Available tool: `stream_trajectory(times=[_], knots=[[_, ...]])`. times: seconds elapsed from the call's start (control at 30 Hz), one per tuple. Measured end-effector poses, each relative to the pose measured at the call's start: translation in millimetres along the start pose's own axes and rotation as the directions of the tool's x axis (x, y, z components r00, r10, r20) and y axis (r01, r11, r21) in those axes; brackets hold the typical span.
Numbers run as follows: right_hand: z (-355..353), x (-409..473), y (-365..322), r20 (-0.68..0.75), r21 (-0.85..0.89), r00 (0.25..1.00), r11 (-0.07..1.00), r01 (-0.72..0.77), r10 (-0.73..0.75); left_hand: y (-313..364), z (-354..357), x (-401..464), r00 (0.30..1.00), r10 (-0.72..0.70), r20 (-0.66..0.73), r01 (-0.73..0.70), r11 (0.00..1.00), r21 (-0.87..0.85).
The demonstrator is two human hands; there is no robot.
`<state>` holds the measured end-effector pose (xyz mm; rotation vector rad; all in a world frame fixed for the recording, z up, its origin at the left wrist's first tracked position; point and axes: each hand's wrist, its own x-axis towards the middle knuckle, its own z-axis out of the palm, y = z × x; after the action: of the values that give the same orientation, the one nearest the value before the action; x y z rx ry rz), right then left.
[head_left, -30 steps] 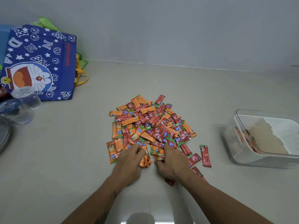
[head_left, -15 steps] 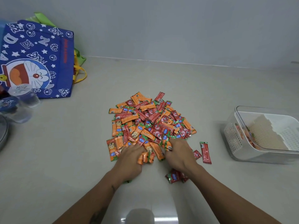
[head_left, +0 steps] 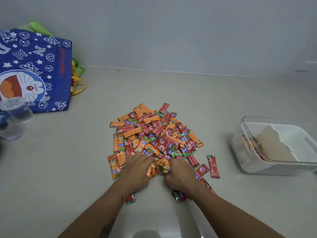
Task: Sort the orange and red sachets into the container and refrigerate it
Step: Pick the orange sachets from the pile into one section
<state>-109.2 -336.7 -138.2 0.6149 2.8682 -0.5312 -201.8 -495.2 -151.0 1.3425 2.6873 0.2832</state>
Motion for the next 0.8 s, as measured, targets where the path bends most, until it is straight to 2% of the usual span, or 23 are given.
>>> stream_trajectory(times=[0.1, 0.27, 0.4, 0.5, 0.6, 0.67, 0.8], knots=[[-5.5, -7.5, 8.1, 0.016, 0.048, 1.0, 0.999, -0.003, 0.002, 1.9, -1.8, -1.6, 0.999, -0.024, -0.021, 0.025, 0.999, 0.037], [-31.1, -28.2, 25.2, -0.066, 0.25, 0.997, 0.967, 0.056, -0.04, 16.2, -5.2, -9.5, 0.995, 0.056, -0.079, -0.051, 0.997, 0.062], [-77.7, -49.5, 45.4, -0.117, 0.452, 0.99, 0.883, 0.126, -0.081, 47.8, -26.2, -5.9, 0.982, 0.058, -0.181, -0.068, 0.997, -0.046], [-121.1, -64.4, 69.4, -0.244, 0.478, 0.965, 0.853, 0.208, -0.098, 84.2, -56.5, 2.2, 0.971, 0.064, -0.229, -0.091, 0.99, -0.107], [-161.2, -72.1, 107.0, -0.374, 0.467, 0.927, 0.855, 0.227, -0.041, 120.2, -80.7, 20.4, 0.952, 0.115, -0.284, -0.158, 0.978, -0.136], [-184.4, -75.8, 137.1, -0.432, 0.473, 0.901, 0.859, 0.196, 0.033, 145.4, -90.2, 36.5, 0.944, 0.126, -0.303, -0.199, 0.955, -0.222], [-211.2, -77.7, 188.9, -0.41, 0.486, 0.889, 0.874, 0.021, 0.206, 197.9, -96.9, 67.9, 0.92, 0.172, -0.351, -0.284, 0.911, -0.298]])
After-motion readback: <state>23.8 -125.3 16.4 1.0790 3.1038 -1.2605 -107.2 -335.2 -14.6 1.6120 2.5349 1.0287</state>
